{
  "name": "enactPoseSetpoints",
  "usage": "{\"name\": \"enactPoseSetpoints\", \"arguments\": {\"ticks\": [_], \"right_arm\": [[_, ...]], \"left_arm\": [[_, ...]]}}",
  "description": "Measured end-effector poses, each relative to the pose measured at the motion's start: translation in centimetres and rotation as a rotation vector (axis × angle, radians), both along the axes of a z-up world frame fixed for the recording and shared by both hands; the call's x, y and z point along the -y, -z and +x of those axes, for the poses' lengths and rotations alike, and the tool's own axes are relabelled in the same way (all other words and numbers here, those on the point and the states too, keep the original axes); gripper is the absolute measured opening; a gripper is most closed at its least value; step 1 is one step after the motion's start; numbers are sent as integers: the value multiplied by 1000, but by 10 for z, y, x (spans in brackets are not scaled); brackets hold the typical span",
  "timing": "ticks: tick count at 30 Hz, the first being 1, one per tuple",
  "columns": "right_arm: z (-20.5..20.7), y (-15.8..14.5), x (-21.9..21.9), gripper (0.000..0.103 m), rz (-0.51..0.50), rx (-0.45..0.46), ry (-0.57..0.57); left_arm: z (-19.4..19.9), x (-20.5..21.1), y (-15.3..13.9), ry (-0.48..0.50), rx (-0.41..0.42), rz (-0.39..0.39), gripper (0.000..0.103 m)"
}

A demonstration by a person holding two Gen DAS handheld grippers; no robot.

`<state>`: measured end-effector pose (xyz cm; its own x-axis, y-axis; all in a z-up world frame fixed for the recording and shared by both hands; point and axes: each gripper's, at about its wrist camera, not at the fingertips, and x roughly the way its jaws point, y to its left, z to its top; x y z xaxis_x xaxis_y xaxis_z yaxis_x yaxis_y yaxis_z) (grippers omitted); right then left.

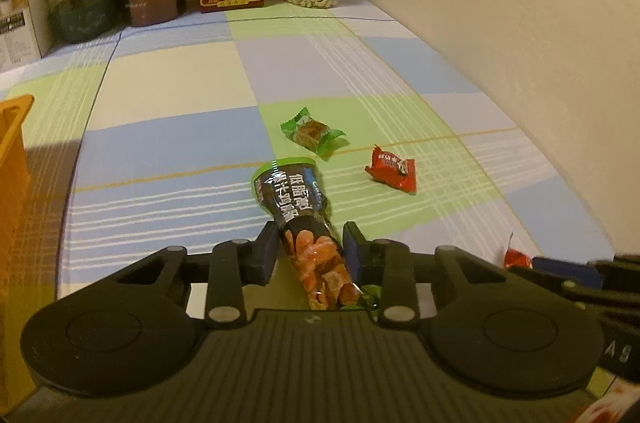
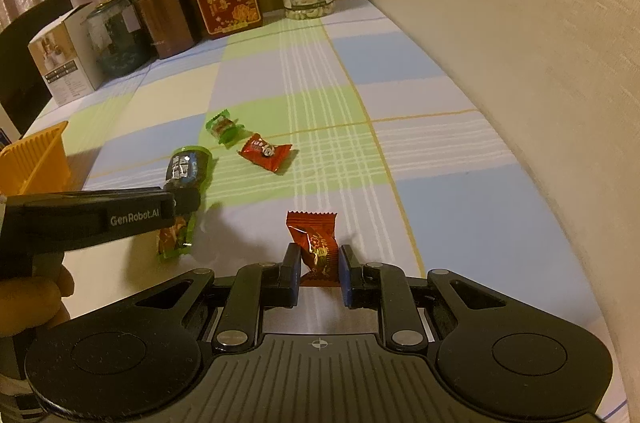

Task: Organize snacks
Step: 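Grasp the red candy with the right tool while the left tool grasps the green-capped snack tube, then carry the snack tube and red candy over the orange tray and release both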

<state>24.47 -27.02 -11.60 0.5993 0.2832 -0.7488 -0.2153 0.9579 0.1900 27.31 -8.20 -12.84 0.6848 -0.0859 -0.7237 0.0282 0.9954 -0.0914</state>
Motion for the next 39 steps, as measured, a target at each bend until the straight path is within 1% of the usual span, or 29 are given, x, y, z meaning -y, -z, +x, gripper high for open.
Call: {"name": "enactPoseSetpoints", "arguments": {"ticks": [4, 7, 12, 14, 17, 24, 29, 36, 39], "right_arm": [[-2, -3, -1, 20, 6, 1, 0], [-5, -6, -3, 20, 12, 5, 0], [-13, -17, -8, 20, 26, 13, -6], [-17, -23, -11, 20, 28, 18, -14], [-25, -31, -18, 20, 31, 24, -24], [-40, -42, -27, 20, 20, 39, -32], [-43, -46, -30, 20, 21, 36, -37], [-42, -48, -30, 20, 27, 33, -38], [-41, -49, -30, 20, 27, 33, -37]], "left_arm": [[-11, -3, -2, 14, -4, 5, 27], [-27, -6, -6, 31, -1, 6, 26], [-57, -16, -18, 22, 13, -9, 26], [-69, -20, -23, 21, 18, -8, 23], [-86, -30, -28, 10, 13, -14, 23], [-115, -39, -15, 41, -18, 21, 23], [-120, -36, -8, 71, -10, 62, 26], [-110, -34, 1, 76, -38, 79, 27], [-111, -34, 0, 71, -44, 78, 26]]}}
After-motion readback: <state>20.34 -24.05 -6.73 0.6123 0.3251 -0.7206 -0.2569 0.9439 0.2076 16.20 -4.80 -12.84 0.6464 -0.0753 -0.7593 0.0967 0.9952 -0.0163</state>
